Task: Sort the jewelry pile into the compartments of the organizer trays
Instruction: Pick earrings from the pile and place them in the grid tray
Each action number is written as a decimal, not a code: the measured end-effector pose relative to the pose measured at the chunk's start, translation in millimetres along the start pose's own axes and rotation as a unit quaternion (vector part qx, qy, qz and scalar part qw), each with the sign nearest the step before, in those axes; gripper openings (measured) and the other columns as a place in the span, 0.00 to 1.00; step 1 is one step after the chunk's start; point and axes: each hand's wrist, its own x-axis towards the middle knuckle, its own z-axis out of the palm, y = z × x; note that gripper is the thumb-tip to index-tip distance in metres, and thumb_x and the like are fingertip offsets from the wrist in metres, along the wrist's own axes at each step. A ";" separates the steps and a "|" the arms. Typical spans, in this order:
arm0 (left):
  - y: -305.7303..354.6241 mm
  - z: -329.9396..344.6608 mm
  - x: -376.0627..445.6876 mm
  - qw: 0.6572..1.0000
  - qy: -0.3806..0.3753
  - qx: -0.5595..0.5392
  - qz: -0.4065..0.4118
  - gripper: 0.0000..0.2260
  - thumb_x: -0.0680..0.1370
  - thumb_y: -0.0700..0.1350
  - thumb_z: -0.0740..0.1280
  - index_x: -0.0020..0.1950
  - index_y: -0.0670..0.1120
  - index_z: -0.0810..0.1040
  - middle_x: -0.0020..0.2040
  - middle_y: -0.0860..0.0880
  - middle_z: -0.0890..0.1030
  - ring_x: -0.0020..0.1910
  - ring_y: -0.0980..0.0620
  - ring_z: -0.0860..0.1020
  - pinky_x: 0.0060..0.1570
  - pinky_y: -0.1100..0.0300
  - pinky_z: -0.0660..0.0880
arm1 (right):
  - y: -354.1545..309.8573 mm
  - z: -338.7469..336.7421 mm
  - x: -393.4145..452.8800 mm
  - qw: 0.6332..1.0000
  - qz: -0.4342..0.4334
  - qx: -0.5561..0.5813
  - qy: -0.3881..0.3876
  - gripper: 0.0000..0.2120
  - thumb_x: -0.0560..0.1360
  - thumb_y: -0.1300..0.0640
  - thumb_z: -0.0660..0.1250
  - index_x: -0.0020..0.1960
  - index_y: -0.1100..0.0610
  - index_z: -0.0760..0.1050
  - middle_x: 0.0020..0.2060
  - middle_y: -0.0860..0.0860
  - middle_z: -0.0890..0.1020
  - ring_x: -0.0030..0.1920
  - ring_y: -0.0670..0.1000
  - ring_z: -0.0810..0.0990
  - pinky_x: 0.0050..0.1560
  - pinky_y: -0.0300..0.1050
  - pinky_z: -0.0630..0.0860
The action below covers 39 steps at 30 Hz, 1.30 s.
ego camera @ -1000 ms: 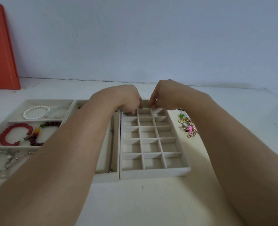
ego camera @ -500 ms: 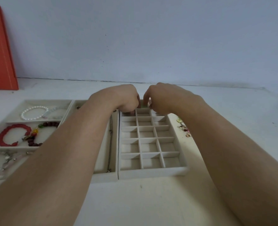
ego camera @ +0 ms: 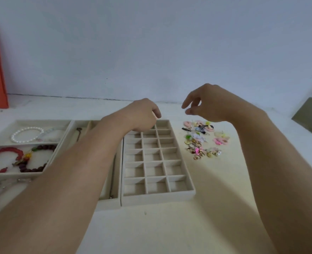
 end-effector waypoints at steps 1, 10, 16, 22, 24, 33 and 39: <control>2.6 2.0 -0.6 1.000 -0.002 -0.006 0.007 0.15 0.79 0.38 0.61 0.60 0.52 0.80 0.61 0.48 0.79 0.49 0.51 0.79 0.43 0.62 0.72 | 8.0 6.4 -3.6 1.000 0.016 -0.015 -0.019 0.04 0.78 0.52 0.72 0.52 0.46 0.82 0.46 0.44 0.83 0.42 0.47 0.83 0.40 0.37 0.73; 20.4 20.0 -6.1 0.998 -0.011 0.008 0.056 0.12 0.81 0.43 0.63 0.62 0.51 0.80 0.55 0.51 0.80 0.47 0.54 0.77 0.47 0.63 0.70 | 48.6 66.3 -26.3 0.996 0.082 -0.012 -0.026 0.05 0.77 0.47 0.68 0.53 0.44 0.81 0.46 0.44 0.83 0.41 0.44 0.81 0.47 0.46 0.79; 22.2 28.0 -4.6 0.998 -0.023 0.011 0.055 0.12 0.80 0.42 0.64 0.59 0.53 0.81 0.54 0.53 0.82 0.50 0.56 0.79 0.47 0.64 0.72 | 53.0 71.3 -28.4 0.998 0.066 0.023 0.010 0.02 0.76 0.50 0.70 0.45 0.45 0.78 0.46 0.43 0.81 0.38 0.42 0.79 0.40 0.42 0.75; 22.3 28.5 -5.4 0.998 -0.021 0.018 0.058 0.10 0.78 0.45 0.71 0.59 0.50 0.82 0.49 0.55 0.81 0.48 0.57 0.78 0.46 0.66 0.69 | 50.1 73.2 -27.5 0.999 0.043 -0.002 -0.016 0.10 0.76 0.45 0.70 0.56 0.43 0.81 0.50 0.40 0.73 0.48 0.46 0.74 0.50 0.46 0.74; 22.0 28.7 -5.4 0.998 -0.022 0.021 0.059 0.10 0.78 0.45 0.71 0.59 0.50 0.82 0.48 0.55 0.80 0.48 0.56 0.77 0.45 0.66 0.68 | 49.5 76.2 -26.6 0.999 0.039 0.005 0.003 0.08 0.77 0.46 0.70 0.55 0.44 0.82 0.49 0.39 0.70 0.49 0.45 0.72 0.48 0.44 0.70; 29.5 30.2 -8.0 0.992 0.031 -0.086 0.085 0.09 0.77 0.47 0.73 0.57 0.50 0.82 0.47 0.53 0.84 0.46 0.57 0.82 0.45 0.66 0.75 | 46.6 59.7 -28.9 0.974 0.031 0.200 0.097 0.10 0.78 0.46 0.69 0.46 0.52 0.83 0.32 0.38 0.79 0.30 0.40 0.75 0.33 0.35 0.69; 36.8 28.3 -9.6 0.978 0.082 -0.147 0.126 0.05 0.76 0.47 0.74 0.50 0.53 0.84 0.42 0.54 0.85 0.31 0.66 0.77 0.34 0.71 0.69 | 43.1 51.6 -33.4 0.923 0.032 0.383 0.026 0.14 0.78 0.44 0.70 0.44 0.54 0.84 0.36 0.44 0.81 0.33 0.43 0.73 0.35 0.38 0.69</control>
